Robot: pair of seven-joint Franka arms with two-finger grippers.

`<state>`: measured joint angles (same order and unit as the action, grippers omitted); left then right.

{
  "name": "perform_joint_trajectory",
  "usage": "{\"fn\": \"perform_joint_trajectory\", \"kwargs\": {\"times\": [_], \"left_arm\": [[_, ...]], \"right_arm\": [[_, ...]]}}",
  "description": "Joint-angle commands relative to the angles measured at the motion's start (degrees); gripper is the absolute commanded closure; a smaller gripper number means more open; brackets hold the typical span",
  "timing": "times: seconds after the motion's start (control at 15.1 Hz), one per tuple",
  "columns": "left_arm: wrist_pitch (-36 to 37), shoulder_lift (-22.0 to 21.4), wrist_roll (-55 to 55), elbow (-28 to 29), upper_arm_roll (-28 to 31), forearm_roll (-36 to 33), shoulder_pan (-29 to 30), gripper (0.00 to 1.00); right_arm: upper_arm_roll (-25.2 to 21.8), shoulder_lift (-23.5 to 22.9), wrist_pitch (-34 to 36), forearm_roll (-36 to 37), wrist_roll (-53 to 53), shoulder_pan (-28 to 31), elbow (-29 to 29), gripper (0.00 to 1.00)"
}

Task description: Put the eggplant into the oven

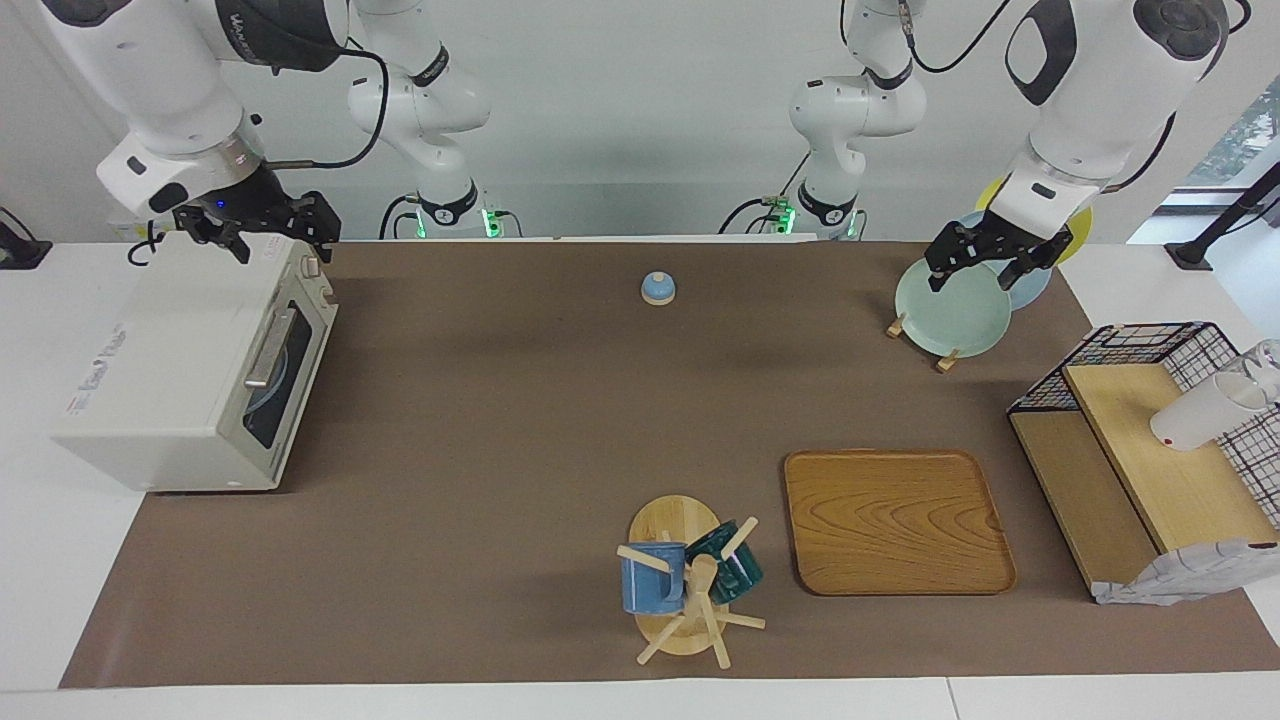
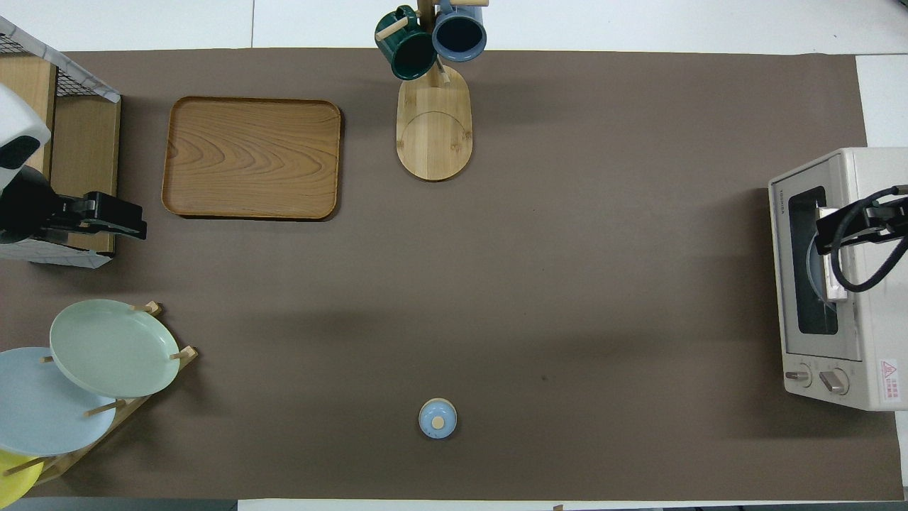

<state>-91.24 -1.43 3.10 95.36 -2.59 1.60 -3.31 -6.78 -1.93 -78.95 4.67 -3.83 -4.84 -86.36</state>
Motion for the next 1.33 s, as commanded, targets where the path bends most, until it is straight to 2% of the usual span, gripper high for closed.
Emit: {"fn": "perform_joint_trajectory", "kwargs": {"times": [0.0,0.73,1.0,1.26], "left_arm": [[0.4,-0.4,0.2,0.3,-0.2,-1.0,0.4,0.00],[0.4,-0.4,0.2,0.3,-0.2,-1.0,0.4,0.00],[0.4,-0.4,0.2,0.3,-0.2,-1.0,0.4,0.00],[0.4,-0.4,0.2,0.3,-0.2,-1.0,0.4,0.00]], "right_arm": [[-0.7,-0.5,0.3,-2.3,0.9,0.1,0.9,0.00],[-2.4,1.3,0.2,-3.9,1.0,0.7,-1.2,0.00],[1.3,0.9,0.6,-3.8,2.2,5.4,-0.3,0.00],[1.8,1.0,-0.2,-4.1,3.0,5.8,-0.2,0.00]]}}
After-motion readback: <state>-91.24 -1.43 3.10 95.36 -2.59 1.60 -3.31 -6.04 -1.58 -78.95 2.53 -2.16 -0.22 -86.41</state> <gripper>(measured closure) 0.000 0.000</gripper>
